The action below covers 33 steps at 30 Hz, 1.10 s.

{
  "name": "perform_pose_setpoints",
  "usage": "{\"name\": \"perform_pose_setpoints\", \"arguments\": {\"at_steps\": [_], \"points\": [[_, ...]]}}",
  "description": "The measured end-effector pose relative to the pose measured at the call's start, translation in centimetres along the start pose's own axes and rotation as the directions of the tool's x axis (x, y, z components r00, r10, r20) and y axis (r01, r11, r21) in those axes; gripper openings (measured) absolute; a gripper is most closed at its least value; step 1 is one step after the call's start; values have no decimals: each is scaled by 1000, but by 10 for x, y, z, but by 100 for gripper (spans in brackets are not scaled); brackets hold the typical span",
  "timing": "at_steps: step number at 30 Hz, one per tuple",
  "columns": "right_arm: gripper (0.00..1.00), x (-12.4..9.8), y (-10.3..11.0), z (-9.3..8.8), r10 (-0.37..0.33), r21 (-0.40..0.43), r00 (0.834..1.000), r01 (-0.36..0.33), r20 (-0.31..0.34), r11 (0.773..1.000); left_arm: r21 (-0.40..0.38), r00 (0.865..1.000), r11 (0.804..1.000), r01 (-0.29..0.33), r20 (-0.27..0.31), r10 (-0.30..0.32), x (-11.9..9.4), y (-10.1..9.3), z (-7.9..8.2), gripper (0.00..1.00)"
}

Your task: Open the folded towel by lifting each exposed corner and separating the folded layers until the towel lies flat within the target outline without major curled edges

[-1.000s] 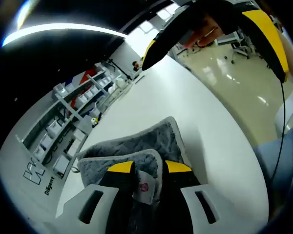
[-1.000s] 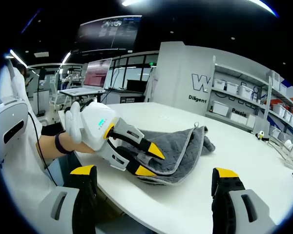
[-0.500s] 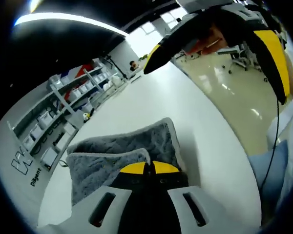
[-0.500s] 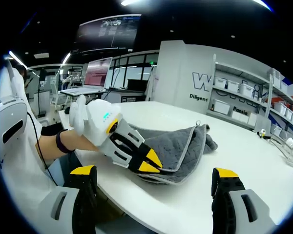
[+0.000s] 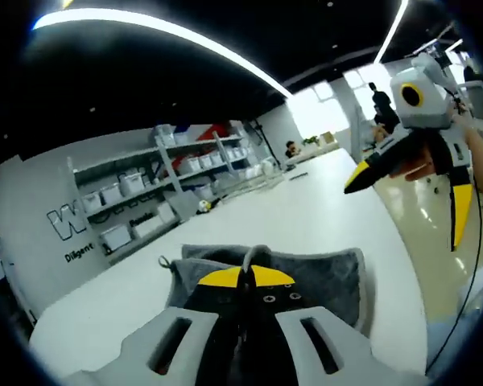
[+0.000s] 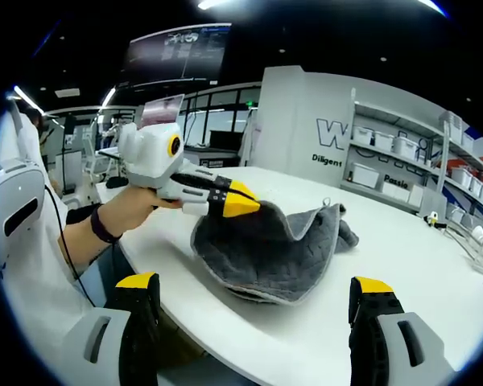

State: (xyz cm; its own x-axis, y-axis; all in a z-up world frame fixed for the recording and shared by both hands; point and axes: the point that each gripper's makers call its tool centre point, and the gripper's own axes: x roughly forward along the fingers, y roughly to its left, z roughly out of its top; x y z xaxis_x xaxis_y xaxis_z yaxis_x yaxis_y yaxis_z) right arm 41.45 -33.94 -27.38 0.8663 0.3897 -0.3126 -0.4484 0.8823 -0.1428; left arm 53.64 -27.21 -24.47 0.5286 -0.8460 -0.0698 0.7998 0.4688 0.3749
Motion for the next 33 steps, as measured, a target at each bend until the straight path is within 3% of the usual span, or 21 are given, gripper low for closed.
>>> {"name": "perform_pose_setpoints", "arguments": {"at_steps": [5, 10, 15, 17, 25, 33], "points": [[99, 2, 2, 2, 8, -4, 1000, -8, 2, 1000, -53, 991, 989, -135, -4, 135, -19, 40, -7, 2], [99, 3, 4, 3, 14, -9, 1000, -14, 2, 1000, -76, 974, 971, -226, -47, 223, -35, 62, -23, 2], [99, 5, 7, 4, 21, -15, 1000, -21, -1, 1000, -70, 948, 950, -304, -119, 295, -50, 79, -45, 2], [99, 6, 8, 5, 24, -17, 1000, -24, -2, 1000, -56, 932, 940, -337, -164, 325, -58, 85, -57, 2], [99, 11, 12, 7, 39, -25, 999, -39, -4, 999, -29, 897, 932, -360, -286, 338, -72, 88, -95, 3], [99, 16, 17, 10, 57, -33, 998, -57, -2, 998, 19, 875, 950, -311, -385, 294, -77, 75, -121, 4]]}}
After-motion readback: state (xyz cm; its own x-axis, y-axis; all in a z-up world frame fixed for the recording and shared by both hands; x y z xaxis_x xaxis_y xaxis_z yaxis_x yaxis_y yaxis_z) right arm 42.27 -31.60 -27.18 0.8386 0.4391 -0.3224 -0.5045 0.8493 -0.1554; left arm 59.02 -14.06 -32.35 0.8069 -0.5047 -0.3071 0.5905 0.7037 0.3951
